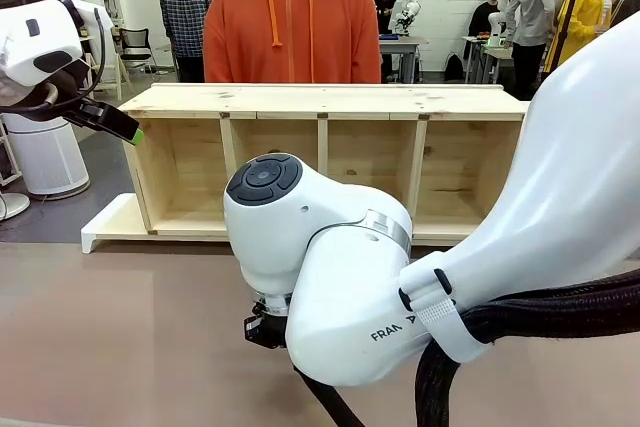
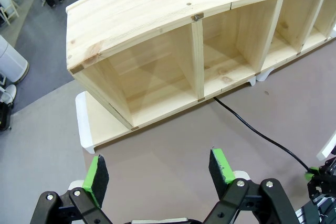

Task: Perform cable management.
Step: Pull the grasped Power Cable to the location of the Power Strip.

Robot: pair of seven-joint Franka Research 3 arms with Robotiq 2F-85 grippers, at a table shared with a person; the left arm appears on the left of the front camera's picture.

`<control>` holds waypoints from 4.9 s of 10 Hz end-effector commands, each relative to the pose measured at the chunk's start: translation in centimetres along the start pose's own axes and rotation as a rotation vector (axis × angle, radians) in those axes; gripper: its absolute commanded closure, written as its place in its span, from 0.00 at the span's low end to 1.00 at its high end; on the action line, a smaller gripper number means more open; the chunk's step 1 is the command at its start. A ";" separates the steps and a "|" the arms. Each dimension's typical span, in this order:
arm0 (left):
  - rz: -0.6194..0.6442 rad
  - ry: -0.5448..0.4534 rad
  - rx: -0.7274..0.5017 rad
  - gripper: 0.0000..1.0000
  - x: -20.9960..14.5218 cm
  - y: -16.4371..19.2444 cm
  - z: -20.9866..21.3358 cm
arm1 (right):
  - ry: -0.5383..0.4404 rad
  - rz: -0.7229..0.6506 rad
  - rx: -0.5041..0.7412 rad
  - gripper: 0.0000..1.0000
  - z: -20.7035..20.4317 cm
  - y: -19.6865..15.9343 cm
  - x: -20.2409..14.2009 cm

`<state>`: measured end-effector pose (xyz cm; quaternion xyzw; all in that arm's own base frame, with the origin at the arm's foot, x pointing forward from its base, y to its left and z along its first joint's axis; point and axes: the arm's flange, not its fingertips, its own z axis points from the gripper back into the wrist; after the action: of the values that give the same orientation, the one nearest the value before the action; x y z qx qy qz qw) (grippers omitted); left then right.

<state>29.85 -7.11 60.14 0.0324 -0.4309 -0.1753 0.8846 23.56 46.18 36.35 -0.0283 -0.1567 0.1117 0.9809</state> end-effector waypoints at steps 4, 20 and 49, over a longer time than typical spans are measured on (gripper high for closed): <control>0.011 -0.008 0.003 0.00 0.0 0.0 -0.1 | 0.004 0.000 -0.003 0.84 -0.1 0.1 -0.1; 0.011 -0.008 0.003 0.00 0.0 0.0 -0.1 | -0.172 -0.489 0.020 0.84 9.4 -19.6 -9.8; 0.011 -0.008 0.003 0.00 0.0 0.0 -0.1 | -0.174 -0.865 -0.182 0.84 18.1 -49.4 -4.0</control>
<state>29.86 -7.08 60.15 0.0329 -0.4310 -0.1748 0.8846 24.76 -0.62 57.96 -0.0231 -0.2465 -0.3328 0.9099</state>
